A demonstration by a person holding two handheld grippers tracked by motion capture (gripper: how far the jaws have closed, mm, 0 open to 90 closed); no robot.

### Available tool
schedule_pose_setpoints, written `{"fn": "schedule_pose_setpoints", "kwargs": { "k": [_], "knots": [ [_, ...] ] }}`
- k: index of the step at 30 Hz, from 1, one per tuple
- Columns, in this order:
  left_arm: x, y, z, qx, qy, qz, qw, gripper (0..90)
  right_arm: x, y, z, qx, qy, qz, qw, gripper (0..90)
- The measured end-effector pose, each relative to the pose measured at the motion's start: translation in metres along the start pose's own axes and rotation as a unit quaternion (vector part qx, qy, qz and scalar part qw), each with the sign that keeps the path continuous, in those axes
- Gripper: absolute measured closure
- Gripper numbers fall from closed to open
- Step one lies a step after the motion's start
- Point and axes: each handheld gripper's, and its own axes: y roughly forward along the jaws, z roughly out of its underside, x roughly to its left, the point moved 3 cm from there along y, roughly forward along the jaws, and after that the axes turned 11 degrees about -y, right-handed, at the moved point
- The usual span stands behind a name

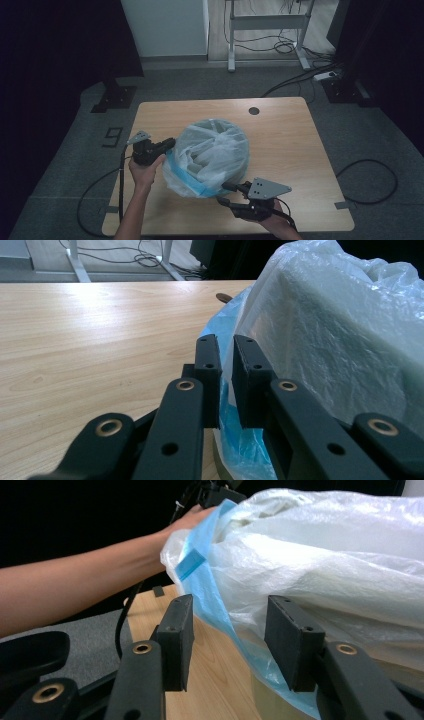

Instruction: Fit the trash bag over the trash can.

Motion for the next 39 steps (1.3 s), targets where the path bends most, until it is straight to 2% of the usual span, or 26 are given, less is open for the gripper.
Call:
{"fn": "schedule_pose_setpoints", "kwargs": {
  "k": [5,10,15,16,18,20,22,25,27,28,33,39],
  "knots": [
    [-0.001,0.000,0.000,0.000,0.001,0.001,1.0000,81.2,0.004,0.002,-0.005,-0.006,-0.007,-0.008,0.9999,53.7],
    [-0.001,-0.001,0.000,-0.001,0.000,0.001,1.0000,81.2,0.002,0.013,-0.006,-0.001,-0.008,-0.012,0.9999,53.5],
    [0.000,-0.001,0.000,-0.002,-0.001,0.001,1.0000,81.2,0.003,0.026,-0.001,0.009,-0.008,-0.027,0.9996,56.5],
    [0.000,-0.001,0.000,-0.001,-0.001,0.000,1.0000,81.3,0.005,0.030,0.002,0.016,-0.011,-0.031,0.9993,62.9],
    [0.001,-0.002,0.000,-0.001,-0.001,0.000,1.0000,81.4,0.006,0.031,0.004,0.018,-0.013,-0.033,0.9992,65.9],
    [0.001,-0.002,0.001,-0.001,-0.001,0.000,1.0000,81.6,0.006,0.033,0.007,0.026,-0.014,-0.033,0.9990,79.8],
    [0.001,-0.002,0.001,-0.001,-0.001,0.000,1.0000,81.7,0.005,0.034,0.011,0.028,-0.009,-0.032,0.9990,88.5],
    [0.002,-0.002,0.003,0.001,-0.001,0.000,1.0000,81.7,0.002,0.033,0.019,0.036,-0.002,-0.033,0.9988,89.2],
    [0.002,-0.002,0.004,0.003,-0.001,0.000,1.0000,81.6,0.000,0.034,0.031,0.059,0.002,-0.030,0.9978,89.2],
    [0.003,-0.003,0.004,0.004,-0.001,0.000,1.0000,81.6,0.000,0.034,0.031,0.059,0.002,-0.030,0.9978,89.2],
    [0.004,-0.003,0.007,0.012,-0.003,0.001,0.9999,81.2,-0.010,0.034,0.054,0.098,0.026,-0.016,0.9947,89.1],
    [0.002,0.001,0.010,0.027,-0.002,0.007,0.9996,80.5,-0.022,0.029,0.070,0.107,0.046,-0.006,0.9932,89.1]
  ]
}}
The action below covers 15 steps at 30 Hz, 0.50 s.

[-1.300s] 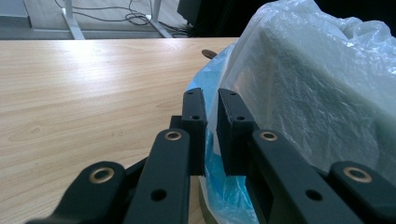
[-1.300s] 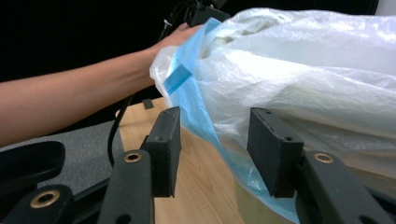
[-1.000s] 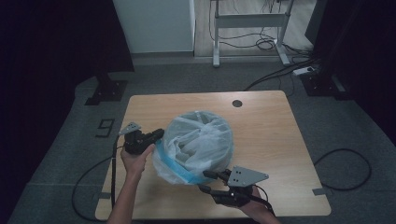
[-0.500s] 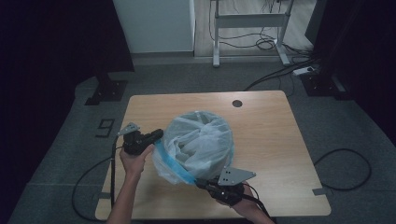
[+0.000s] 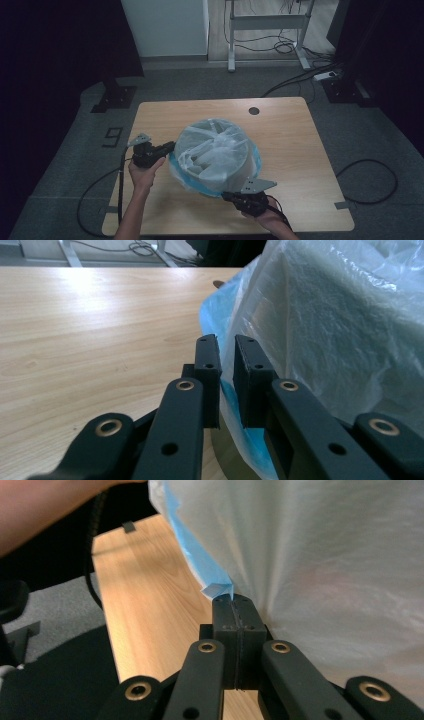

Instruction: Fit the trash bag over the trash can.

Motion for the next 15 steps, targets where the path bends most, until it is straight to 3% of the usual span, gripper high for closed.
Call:
{"fn": "schedule_pose_setpoints", "kwargs": {
  "k": [7,8,9,12,15],
  "knots": [
    [0.001,0.001,0.004,0.012,0.000,0.003,0.9999,78.2,-0.007,-0.001,0.009,-0.005,0.016,0.001,0.9999,88.6],
    [0.001,0.001,0.005,0.013,0.000,0.005,0.9999,72.2,-0.006,-0.003,0.008,-0.016,0.017,-0.004,0.9997,79.5],
    [0.001,0.000,0.005,0.014,0.000,0.004,0.9999,72.2,-0.006,-0.003,0.008,-0.016,0.017,-0.004,0.9997,79.5],
    [-0.001,-0.004,0.004,0.004,0.005,-0.005,1.0000,53.1,-0.001,-0.011,0.003,-0.045,0.016,0.005,0.9989,60.6],
    [-0.002,-0.011,0.002,-0.010,0.008,-0.005,0.9999,39.6,0.004,-0.021,-0.003,-0.074,0.014,0.015,0.9970,51.5]
  ]
}}
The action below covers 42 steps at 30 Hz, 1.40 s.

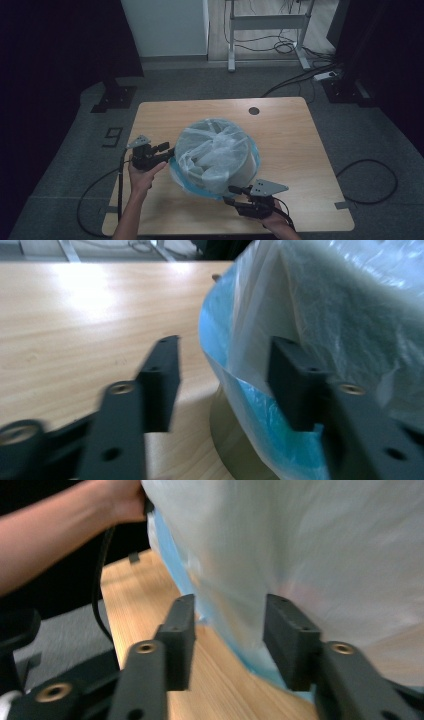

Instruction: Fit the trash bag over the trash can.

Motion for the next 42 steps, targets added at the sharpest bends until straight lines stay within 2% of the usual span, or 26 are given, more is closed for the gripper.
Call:
{"fn": "schedule_pose_setpoints", "kwargs": {
  "k": [4,7,10,11,12,13,14,18,22,26,34,42],
  "knots": [
    [0.001,-0.010,-0.002,-0.011,0.013,0.002,0.9999,30.4,0.000,-0.013,-0.005,-0.030,0.003,0.015,0.9994,46.1],
    [0.001,-0.017,-0.004,-0.015,0.025,0.009,0.9995,27.8,-0.007,-0.025,-0.003,-0.043,0.011,0.037,0.9983,42.6],
    [0.000,-0.023,-0.005,-0.023,0.038,0.021,0.9988,27.8,-0.012,-0.031,-0.001,-0.047,0.017,0.048,0.9976,40.8],
    [-0.001,-0.025,-0.006,-0.025,0.042,0.026,0.9985,27.4,-0.018,-0.037,0.001,-0.048,0.022,0.062,0.9967,39.1],
    [-0.002,-0.027,-0.007,-0.026,0.046,0.030,0.9981,27.4,-0.018,-0.037,0.001,-0.048,0.022,0.062,0.9967,39.1],
    [-0.003,-0.029,-0.008,-0.027,0.051,0.036,0.9977,27.1,-0.025,-0.044,0.005,-0.048,0.030,0.075,0.9955,38.0],
    [-0.005,-0.030,-0.009,-0.027,0.055,0.043,0.9972,27.1,-0.025,-0.044,0.005,-0.048,0.030,0.075,0.9955,38.0],
    [-0.012,-0.034,-0.015,-0.023,0.067,0.067,0.9953,26.9,-0.042,-0.059,0.015,-0.045,0.047,0.104,0.9925,35.9],
    [-0.021,-0.035,-0.020,-0.015,0.083,0.073,0.9937,26.9,-0.057,-0.075,0.029,-0.035,0.063,0.135,0.9882,34.3],
    [-0.031,-0.036,-0.025,-0.010,0.097,0.088,0.9913,27.0,-0.067,-0.088,0.039,-0.019,0.063,0.166,0.9838,33.5],
    [-0.044,-0.040,-0.031,0.002,0.123,0.102,0.9872,27.3,-0.077,-0.105,0.051,-0.017,0.082,0.191,0.9781,33.3],
    [-0.056,-0.038,-0.045,0.022,0.148,0.119,0.9815,27.5,-0.082,-0.111,0.055,-0.017,0.087,0.202,0.9753,33.4]
  ]
}}
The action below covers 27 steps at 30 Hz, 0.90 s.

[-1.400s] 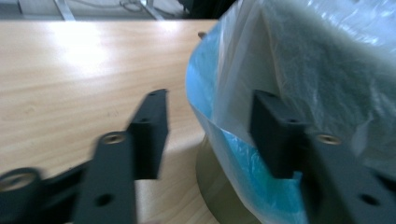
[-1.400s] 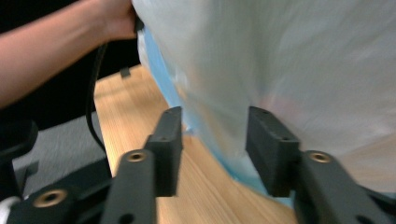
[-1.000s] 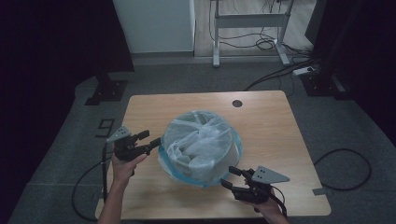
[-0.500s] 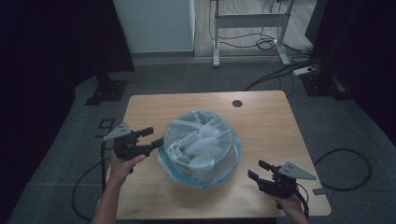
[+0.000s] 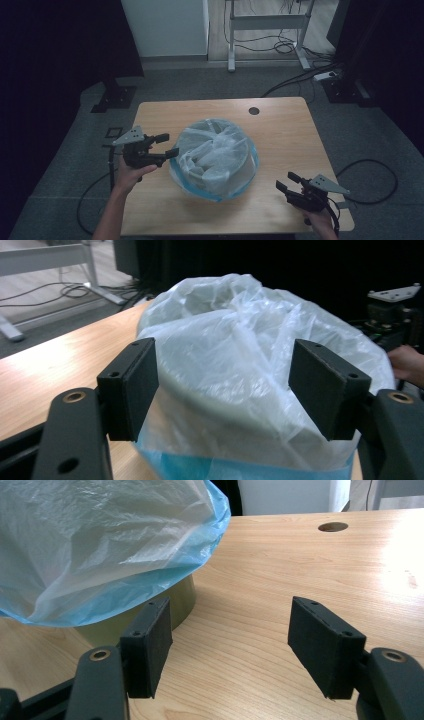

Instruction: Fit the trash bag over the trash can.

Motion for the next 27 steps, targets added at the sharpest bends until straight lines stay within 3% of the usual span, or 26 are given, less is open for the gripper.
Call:
{"fn": "schedule_pose_setpoints", "kwargs": {
  "k": [8,11,17,24,27],
  "knots": [
    [0.001,0.010,-0.013,0.025,0.020,0.033,0.9989,29.1,-0.002,0.000,0.003,0.003,0.004,0.005,1.0000,33.6],
    [0.003,0.017,-0.018,0.046,0.025,0.050,0.9973,33.8,-0.002,-0.001,0.004,0.004,0.004,0.005,1.0000,34.1],
    [0.005,0.037,-0.029,0.089,0.040,0.038,0.9945,39.1,-0.001,-0.002,0.008,0.010,0.001,0.007,0.9999,34.7],
    [0.007,0.064,-0.034,0.140,0.054,0.036,0.9880,41.2,0.001,-0.005,0.012,0.017,0.002,0.009,0.9998,34.9],
    [0.007,0.075,-0.036,0.167,0.063,0.032,0.9835,41.7,0.001,-0.006,0.013,0.019,0.002,0.011,0.9998,34.9]
  ]
}}
